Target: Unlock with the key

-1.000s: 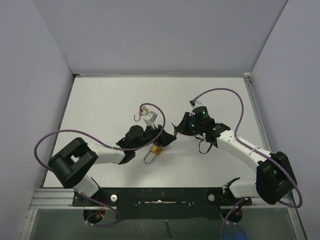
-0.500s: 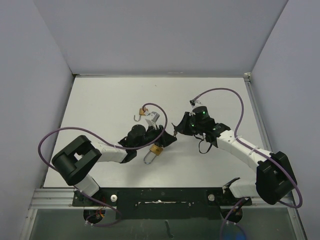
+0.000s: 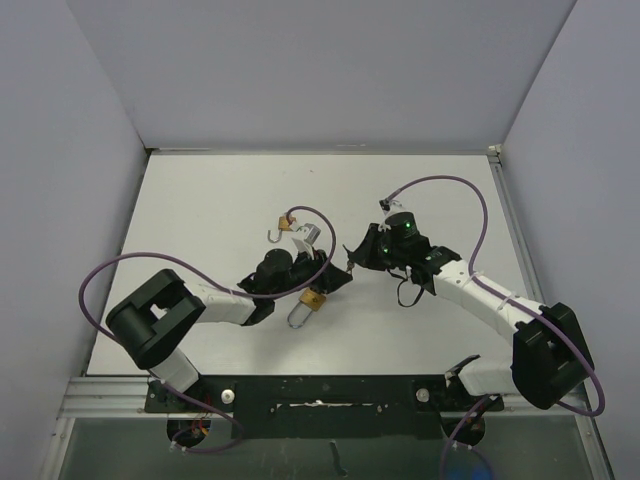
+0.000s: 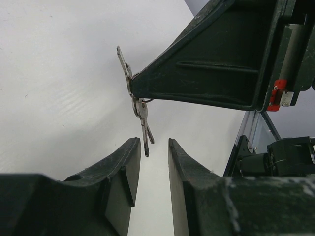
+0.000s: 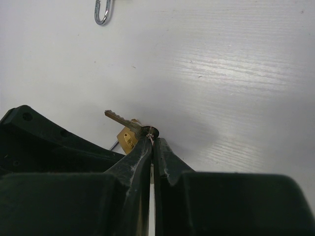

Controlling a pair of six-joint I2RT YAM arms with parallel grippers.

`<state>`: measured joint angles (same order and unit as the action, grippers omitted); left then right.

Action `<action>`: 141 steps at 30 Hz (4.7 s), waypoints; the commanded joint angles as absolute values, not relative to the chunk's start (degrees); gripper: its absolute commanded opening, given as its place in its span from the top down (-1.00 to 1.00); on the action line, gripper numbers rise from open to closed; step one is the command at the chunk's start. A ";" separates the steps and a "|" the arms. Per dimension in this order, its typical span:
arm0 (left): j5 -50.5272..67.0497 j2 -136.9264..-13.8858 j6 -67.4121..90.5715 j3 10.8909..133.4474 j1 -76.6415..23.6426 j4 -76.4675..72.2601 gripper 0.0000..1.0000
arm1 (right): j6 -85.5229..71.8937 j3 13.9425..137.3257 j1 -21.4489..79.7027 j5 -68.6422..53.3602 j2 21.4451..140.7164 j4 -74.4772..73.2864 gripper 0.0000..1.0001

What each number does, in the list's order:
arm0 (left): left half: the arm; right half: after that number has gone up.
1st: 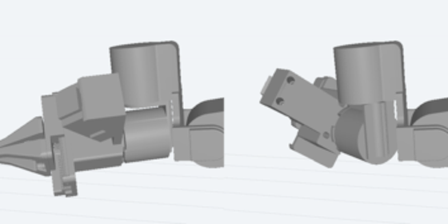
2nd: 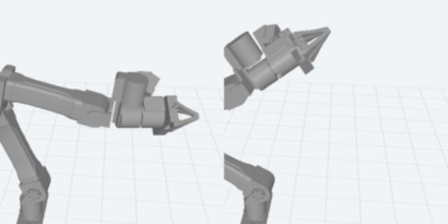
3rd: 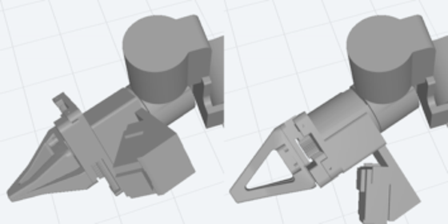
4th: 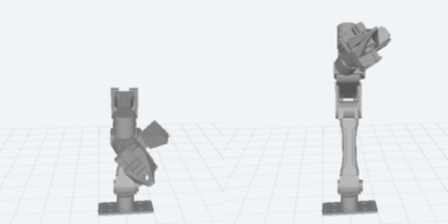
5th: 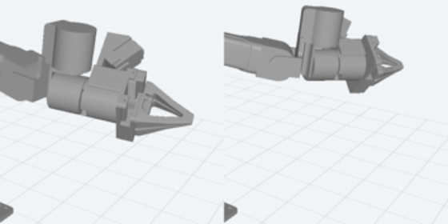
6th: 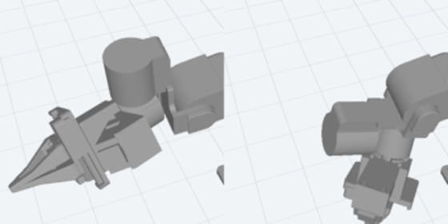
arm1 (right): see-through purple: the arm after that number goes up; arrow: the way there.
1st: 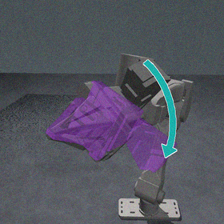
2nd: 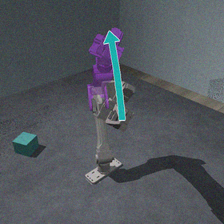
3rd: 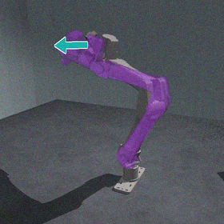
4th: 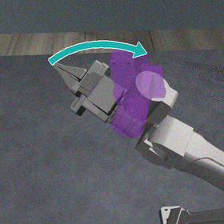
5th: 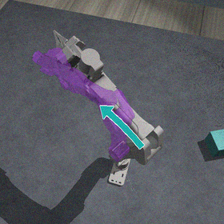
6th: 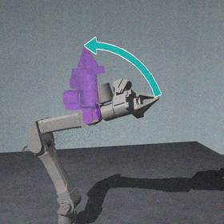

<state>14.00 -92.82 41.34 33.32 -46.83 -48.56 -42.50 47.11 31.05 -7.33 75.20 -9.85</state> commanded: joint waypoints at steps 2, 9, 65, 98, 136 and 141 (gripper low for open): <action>14.67 -93.52 41.14 35.77 -47.11 -51.24 0.54 | -42.26 48.69 30.67 -7.63 74.26 -6.68 1.00; 14.66 -93.76 41.01 36.07 -47.11 -50.65 1.00 | -42.19 48.78 30.67 -7.75 74.44 -6.68 1.00; 11.56 -97.53 42.20 40.22 -47.11 -46.69 0.38 | -43.14 50.45 31.20 -7.00 72.94 -8.86 1.00; 12.40 -93.24 39.24 36.35 -47.36 -47.98 0.39 | -43.35 50.54 30.42 -6.60 73.63 -9.95 1.00; 18.77 -88.87 37.09 39.40 -40.61 -39.85 0.38 | -25.99 53.46 30.35 -9.93 76.73 -19.39 1.00; 20.43 -89.31 37.16 39.56 -40.61 -41.47 0.38 | -23.90 53.87 30.61 -10.26 77.64 -20.76 1.00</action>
